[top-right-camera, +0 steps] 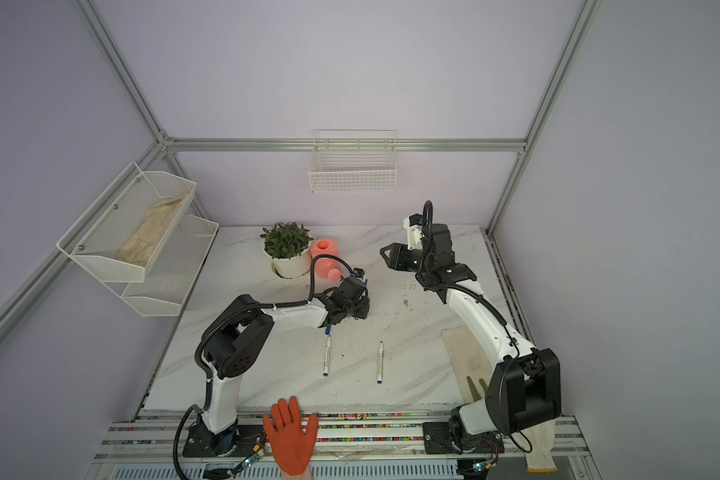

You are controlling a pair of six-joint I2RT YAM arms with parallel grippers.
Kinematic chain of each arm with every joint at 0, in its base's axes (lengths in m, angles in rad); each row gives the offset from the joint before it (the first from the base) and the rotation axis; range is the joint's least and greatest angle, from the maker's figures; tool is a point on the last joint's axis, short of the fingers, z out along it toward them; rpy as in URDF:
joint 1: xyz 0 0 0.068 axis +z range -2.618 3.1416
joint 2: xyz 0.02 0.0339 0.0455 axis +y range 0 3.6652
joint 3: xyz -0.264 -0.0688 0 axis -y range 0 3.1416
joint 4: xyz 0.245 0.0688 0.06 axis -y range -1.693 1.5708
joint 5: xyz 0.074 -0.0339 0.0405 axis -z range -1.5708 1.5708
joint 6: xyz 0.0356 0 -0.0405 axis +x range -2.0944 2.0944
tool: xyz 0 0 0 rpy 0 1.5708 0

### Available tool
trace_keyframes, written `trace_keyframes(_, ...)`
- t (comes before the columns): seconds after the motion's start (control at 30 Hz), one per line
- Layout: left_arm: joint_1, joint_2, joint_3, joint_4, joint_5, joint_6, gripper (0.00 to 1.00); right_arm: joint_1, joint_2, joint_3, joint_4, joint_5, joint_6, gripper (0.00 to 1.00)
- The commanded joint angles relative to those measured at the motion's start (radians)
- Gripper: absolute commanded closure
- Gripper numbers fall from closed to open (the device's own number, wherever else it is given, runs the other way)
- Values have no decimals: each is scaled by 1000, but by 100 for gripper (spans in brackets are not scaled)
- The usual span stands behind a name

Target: Insert the pens into the pen caps

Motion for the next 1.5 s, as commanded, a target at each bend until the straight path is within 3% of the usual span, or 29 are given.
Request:
trace_keyframes(0.0, 7, 21, 128, -71, -50, -12, 80, -4, 0, -12, -13, -1, 1, 51)
trace_keyframes(0.33, 27, 93, 197, -141, -89, -61, 73, -6, -8, -24, -14, 3, 0, 52)
trace_keyframes(0.6, 25, -18, 203, -102, -70, -15, 65, -5, -21, -33, -19, 17, -8, 52)
trace_keyframes(0.8, 20, -243, 34, -67, -107, 40, 62, -5, -16, -26, -39, 30, -26, 52)
trace_keyframes(1.13, -61, -626, -493, -204, -62, 35, 47, -4, 12, -27, -51, 38, -44, 52)
trace_keyframes(1.27, -112, -635, -545, -265, -21, 38, 40, -4, 23, -22, -53, 39, -45, 52)
trace_keyframes(1.47, -120, -564, -526, -346, 2, -8, 41, -5, 25, -15, -61, 44, -46, 53)
